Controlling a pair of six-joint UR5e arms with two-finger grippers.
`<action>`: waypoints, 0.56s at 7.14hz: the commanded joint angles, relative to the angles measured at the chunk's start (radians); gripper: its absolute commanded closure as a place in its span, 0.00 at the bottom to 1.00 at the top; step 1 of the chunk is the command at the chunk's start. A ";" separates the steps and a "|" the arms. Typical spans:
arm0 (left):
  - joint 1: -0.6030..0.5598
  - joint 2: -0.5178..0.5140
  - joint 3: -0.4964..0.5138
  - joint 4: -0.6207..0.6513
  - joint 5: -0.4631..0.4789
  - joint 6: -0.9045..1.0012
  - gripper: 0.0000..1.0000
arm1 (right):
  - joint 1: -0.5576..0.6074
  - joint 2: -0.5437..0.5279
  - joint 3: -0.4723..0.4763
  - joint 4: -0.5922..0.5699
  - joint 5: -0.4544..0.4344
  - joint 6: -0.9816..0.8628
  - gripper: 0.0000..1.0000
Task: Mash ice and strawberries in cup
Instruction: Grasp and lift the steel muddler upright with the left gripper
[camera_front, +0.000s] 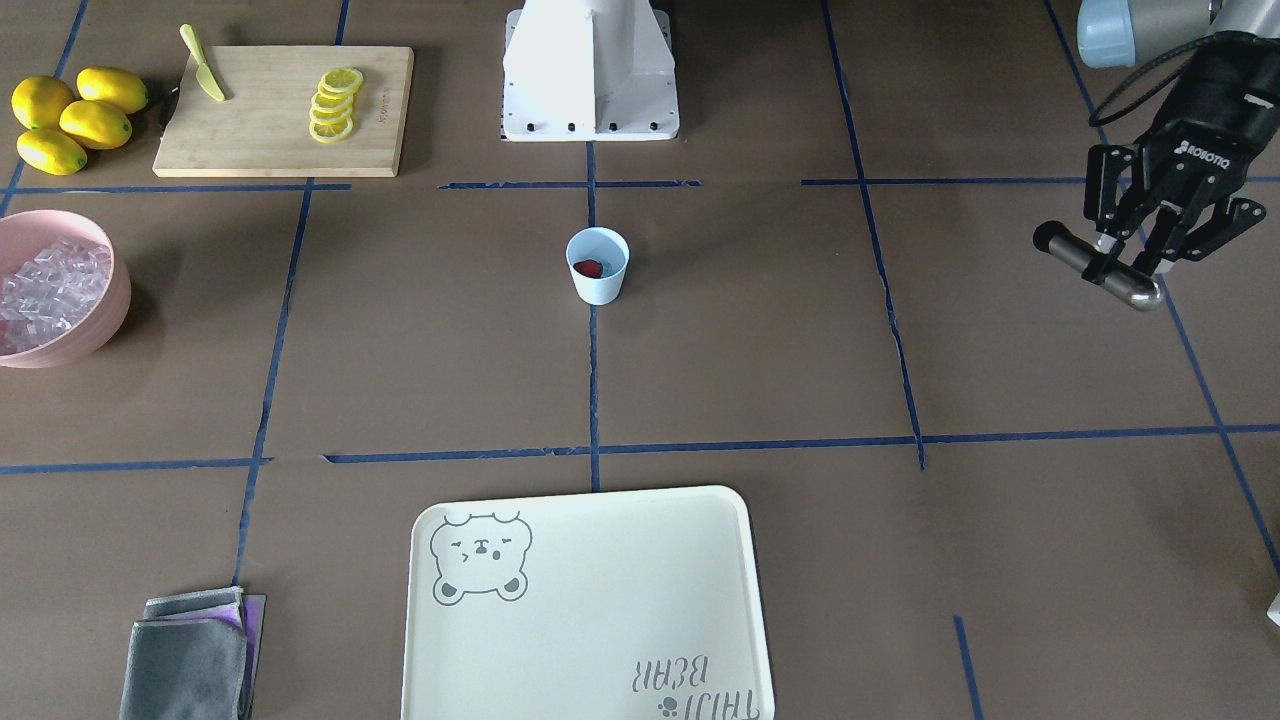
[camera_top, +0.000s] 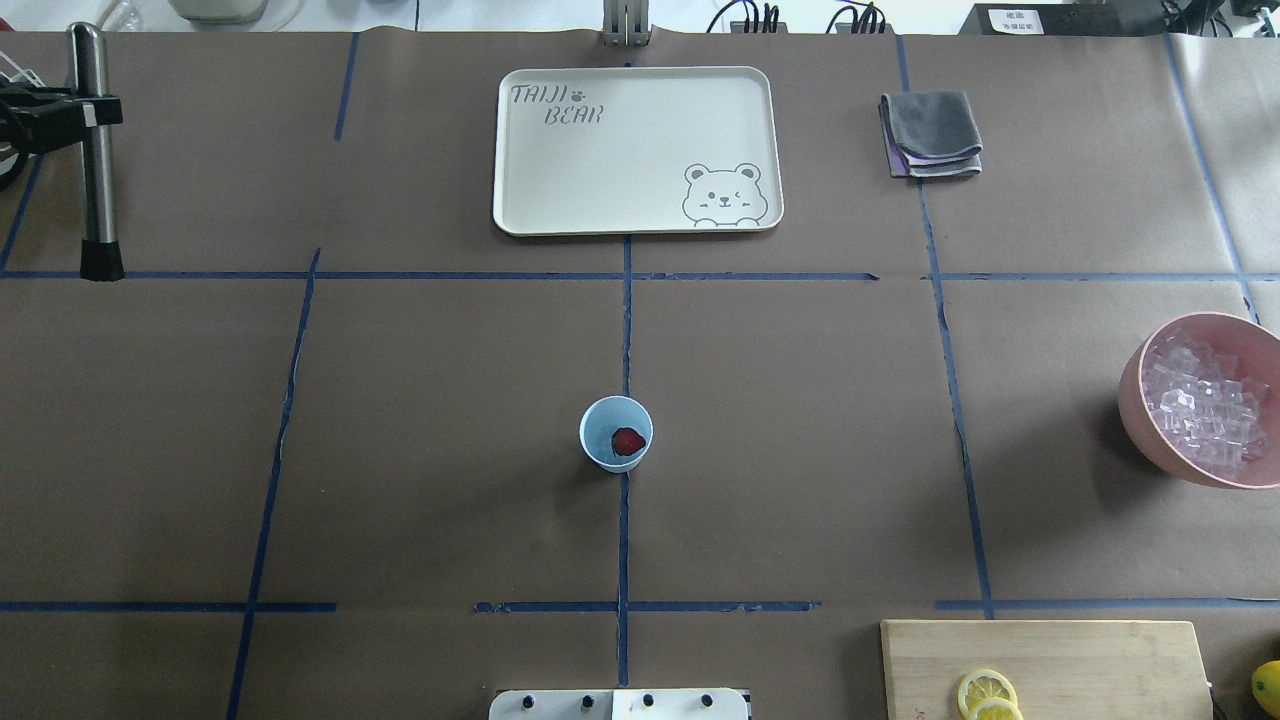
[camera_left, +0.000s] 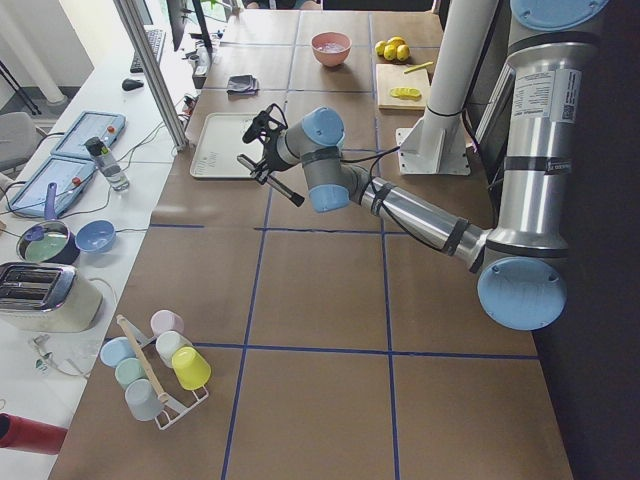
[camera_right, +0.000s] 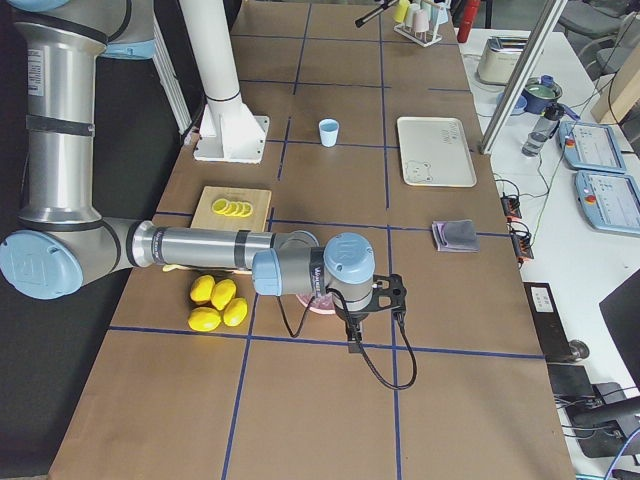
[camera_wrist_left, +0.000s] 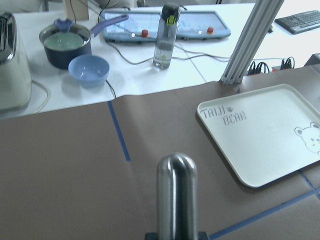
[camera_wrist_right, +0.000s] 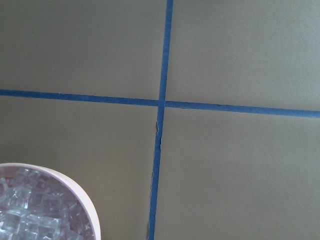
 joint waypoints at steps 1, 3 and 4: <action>0.107 0.037 -0.008 -0.214 0.221 -0.023 1.00 | 0.000 -0.001 -0.001 -0.005 0.005 0.002 0.00; 0.287 0.030 0.008 -0.328 0.461 -0.011 1.00 | 0.000 -0.001 -0.004 -0.005 0.011 0.002 0.00; 0.437 -0.002 0.011 -0.367 0.619 0.008 1.00 | 0.000 0.001 -0.007 -0.005 0.010 0.002 0.00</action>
